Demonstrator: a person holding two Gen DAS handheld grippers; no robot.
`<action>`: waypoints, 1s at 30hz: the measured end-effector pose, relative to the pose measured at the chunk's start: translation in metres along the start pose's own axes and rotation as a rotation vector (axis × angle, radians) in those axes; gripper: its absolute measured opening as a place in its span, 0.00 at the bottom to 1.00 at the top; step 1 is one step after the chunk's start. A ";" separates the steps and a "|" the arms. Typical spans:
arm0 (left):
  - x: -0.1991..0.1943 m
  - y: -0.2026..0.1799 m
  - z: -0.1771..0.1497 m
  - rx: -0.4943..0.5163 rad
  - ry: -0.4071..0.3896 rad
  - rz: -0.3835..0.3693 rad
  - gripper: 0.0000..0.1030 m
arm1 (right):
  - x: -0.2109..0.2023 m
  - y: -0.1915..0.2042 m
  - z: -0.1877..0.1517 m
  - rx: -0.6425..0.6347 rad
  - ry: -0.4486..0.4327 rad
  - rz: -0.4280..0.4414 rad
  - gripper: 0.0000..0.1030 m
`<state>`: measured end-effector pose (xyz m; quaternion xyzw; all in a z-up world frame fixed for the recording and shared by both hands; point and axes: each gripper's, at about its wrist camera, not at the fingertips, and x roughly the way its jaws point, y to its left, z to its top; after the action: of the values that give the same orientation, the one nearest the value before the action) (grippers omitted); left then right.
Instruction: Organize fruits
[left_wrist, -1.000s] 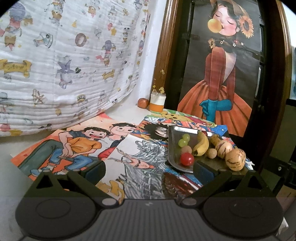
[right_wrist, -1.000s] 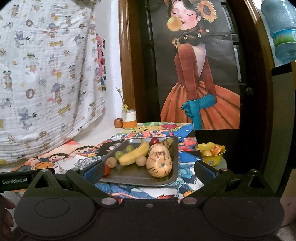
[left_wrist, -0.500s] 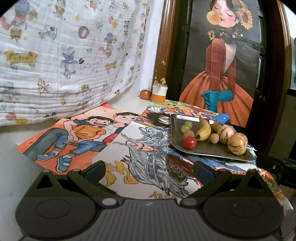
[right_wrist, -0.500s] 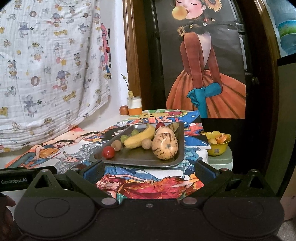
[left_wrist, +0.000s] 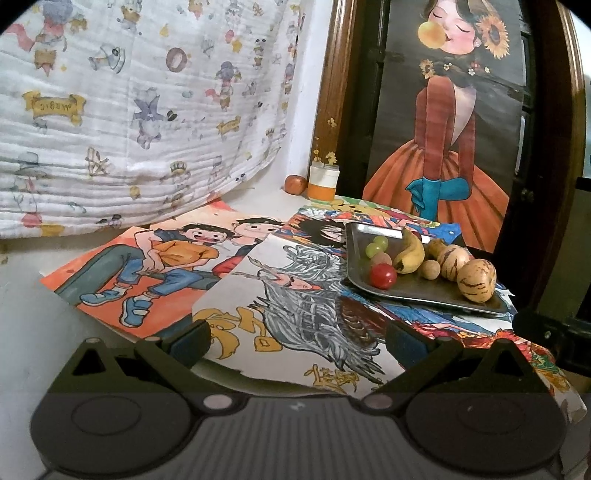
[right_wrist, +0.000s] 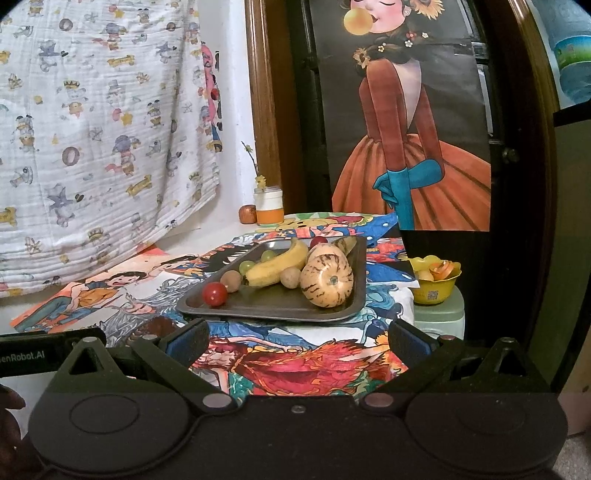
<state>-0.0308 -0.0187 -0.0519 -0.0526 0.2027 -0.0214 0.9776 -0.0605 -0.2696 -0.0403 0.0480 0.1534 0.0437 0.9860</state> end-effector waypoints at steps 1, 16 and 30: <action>0.000 0.000 0.000 0.002 -0.001 0.000 1.00 | 0.000 0.000 0.000 0.000 0.001 0.001 1.00; -0.003 -0.001 0.000 0.005 -0.003 0.000 1.00 | -0.001 0.001 -0.001 0.000 0.001 0.005 1.00; -0.005 -0.001 0.000 0.003 -0.003 0.000 1.00 | -0.002 0.001 -0.002 0.000 0.000 0.006 1.00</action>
<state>-0.0356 -0.0197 -0.0500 -0.0515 0.2014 -0.0217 0.9779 -0.0631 -0.2687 -0.0410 0.0487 0.1534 0.0466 0.9859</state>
